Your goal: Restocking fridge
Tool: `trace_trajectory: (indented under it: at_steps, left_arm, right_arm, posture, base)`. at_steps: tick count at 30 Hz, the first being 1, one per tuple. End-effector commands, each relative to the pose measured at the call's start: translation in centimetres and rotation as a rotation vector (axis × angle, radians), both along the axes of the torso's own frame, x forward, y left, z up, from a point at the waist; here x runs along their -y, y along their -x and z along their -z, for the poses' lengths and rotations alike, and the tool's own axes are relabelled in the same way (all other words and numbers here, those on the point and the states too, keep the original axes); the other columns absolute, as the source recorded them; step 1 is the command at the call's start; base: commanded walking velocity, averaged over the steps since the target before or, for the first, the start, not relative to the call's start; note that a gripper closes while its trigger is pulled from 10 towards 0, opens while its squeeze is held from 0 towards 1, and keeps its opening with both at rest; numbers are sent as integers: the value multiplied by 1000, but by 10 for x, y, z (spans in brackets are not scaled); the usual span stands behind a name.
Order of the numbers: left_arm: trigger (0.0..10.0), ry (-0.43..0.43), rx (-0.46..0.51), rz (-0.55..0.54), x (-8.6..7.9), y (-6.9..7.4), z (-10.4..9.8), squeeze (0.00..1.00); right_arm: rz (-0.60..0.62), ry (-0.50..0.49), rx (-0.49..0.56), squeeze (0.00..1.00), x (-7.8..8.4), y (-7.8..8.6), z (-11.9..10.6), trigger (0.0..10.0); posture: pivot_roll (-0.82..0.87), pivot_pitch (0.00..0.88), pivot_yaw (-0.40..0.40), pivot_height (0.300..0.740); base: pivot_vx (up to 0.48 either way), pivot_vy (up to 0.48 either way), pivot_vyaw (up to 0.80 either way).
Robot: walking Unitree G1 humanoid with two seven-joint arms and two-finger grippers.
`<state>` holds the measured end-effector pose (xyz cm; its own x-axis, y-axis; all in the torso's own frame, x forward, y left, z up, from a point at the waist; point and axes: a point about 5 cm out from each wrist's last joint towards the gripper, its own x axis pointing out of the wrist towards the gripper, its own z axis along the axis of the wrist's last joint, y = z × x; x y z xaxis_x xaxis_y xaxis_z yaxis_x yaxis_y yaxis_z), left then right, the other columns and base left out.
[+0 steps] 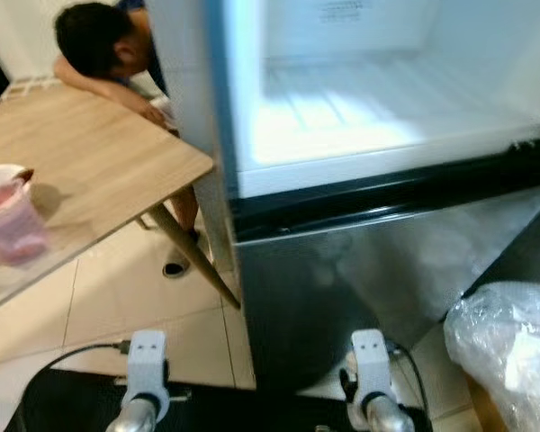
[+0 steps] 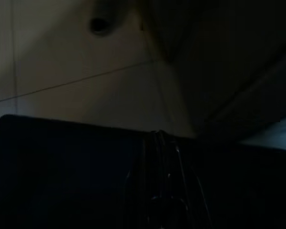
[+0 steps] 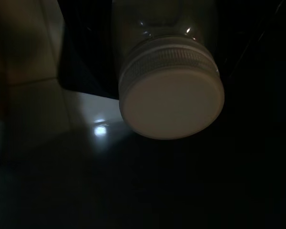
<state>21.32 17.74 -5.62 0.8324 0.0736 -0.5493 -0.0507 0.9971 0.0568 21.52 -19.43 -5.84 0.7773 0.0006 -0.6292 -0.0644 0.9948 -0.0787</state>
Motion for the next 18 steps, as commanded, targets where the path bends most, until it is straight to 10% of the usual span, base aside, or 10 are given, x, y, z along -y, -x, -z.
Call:
trace_trajectory:
  at_steps: [1,18]
  left_arm:
    - [10000,0,-26,-10,-1,7,5,0]
    - [10000,7,-17,-45,-5,8,4,0]
  right_arm:
    - [1,-5,-5,0,-2,1,1,10000]
    - [-10,-36,24,0,-3,-2,-2,10000]
  posture:
    - [-122,109,-19,740]
    - [-121,115,-18,740]
  base:
    - [0,-368,0]
    - [0,-40,0]
